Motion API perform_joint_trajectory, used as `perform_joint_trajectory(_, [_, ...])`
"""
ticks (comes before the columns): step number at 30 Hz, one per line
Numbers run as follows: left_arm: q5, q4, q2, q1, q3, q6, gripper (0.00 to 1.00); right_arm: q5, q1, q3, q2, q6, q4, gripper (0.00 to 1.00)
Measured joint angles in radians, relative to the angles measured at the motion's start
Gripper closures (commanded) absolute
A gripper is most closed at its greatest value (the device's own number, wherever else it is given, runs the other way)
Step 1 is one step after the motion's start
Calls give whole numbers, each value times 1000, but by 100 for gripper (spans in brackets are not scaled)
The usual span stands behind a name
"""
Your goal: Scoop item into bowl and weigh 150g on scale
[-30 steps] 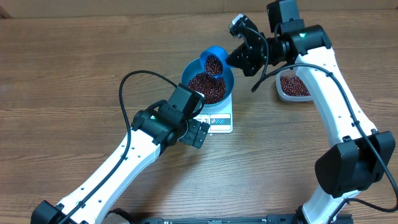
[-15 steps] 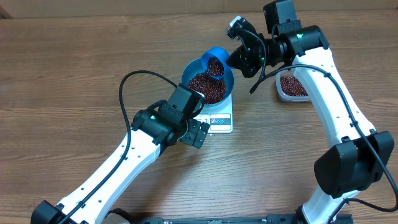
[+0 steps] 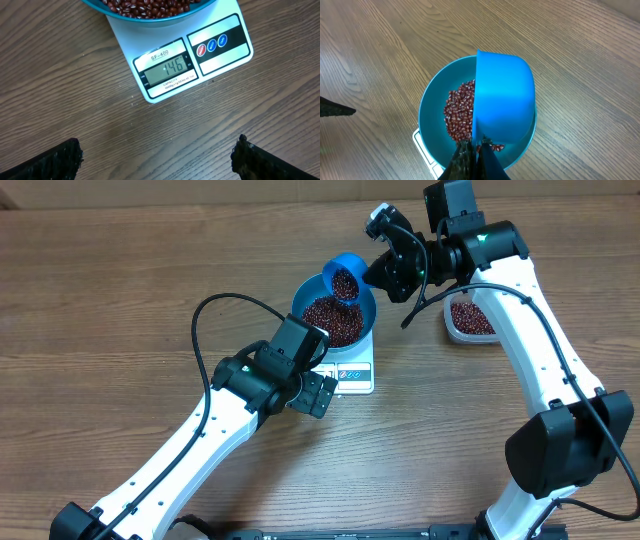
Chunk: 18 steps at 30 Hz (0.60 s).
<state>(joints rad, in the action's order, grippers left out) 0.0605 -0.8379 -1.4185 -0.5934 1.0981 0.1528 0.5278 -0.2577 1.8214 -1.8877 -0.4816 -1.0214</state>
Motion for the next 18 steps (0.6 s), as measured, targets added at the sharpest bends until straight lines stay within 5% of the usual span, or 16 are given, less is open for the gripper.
perform_joint_trajectory(18, [0, 0, 0, 0, 0, 0, 0, 8, 0, 0, 0, 10, 0, 96])
